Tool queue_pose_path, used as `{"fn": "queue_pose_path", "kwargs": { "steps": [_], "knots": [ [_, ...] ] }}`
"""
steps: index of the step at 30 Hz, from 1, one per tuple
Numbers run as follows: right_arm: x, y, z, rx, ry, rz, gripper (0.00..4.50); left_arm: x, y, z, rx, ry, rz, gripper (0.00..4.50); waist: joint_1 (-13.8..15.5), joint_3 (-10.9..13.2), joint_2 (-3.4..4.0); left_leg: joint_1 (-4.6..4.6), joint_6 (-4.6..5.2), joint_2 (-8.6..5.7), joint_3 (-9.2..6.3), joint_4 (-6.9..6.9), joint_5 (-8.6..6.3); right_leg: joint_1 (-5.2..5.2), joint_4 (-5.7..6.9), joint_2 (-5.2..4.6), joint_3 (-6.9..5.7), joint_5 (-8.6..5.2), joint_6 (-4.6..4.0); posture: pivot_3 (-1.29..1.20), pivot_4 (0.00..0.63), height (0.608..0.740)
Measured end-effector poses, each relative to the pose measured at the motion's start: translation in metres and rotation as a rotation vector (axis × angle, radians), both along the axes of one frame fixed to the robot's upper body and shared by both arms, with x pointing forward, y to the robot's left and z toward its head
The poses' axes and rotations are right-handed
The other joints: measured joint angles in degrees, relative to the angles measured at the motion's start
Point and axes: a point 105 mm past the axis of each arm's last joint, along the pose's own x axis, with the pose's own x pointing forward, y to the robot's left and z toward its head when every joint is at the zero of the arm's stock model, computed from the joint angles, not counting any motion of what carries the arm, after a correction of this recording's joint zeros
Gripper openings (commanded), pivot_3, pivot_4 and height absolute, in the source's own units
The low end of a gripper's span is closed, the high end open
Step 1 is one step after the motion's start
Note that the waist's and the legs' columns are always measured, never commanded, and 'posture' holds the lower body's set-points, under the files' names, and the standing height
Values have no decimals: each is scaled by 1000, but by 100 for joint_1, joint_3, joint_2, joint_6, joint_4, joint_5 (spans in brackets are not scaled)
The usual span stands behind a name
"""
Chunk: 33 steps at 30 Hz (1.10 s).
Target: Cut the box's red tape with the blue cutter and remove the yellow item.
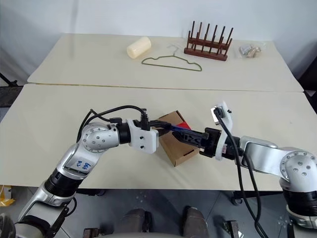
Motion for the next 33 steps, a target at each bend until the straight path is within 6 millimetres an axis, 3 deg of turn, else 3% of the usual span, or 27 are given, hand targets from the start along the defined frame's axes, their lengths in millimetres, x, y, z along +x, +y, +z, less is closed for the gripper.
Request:
{"fn": "queue_pose_path", "kwargs": {
  "steps": [10,13,18,26,29,33],
  "knots": [
    [3,3,-4,-19,17,-22,2469,2,2,-1,10,3,19,412,-7,0,1,0,0,0,2,-1,0,0,0,0,1,0,0,0,150,740],
    [2,1,-5,-37,21,-17,1863,3,2,-1,11,4,22,412,-7,0,1,0,0,1,2,-1,0,0,1,0,0,0,0,0,150,740],
    [2,-2,-7,-37,39,-6,188,3,2,-2,13,4,27,412,-10,0,1,0,0,0,2,-1,0,0,1,1,0,0,0,0,150,740],
    [3,-3,-9,-25,58,10,154,2,2,-3,22,8,22,412,-9,0,1,0,0,0,2,0,0,0,2,0,1,0,0,0,150,740],
    [3,-4,-10,-24,67,16,153,1,4,-3,-7,41,14,1276,-13,0,1,0,0,2,2,0,0,0,2,0,1,0,0,0,150,740],
    [1,-3,-5,-4,50,54,153,-3,13,11,-172,141,14,2508,-23,0,1,1,0,7,-8,0,0,-1,3,1,1,0,0,0,150,740]
  ]
}}
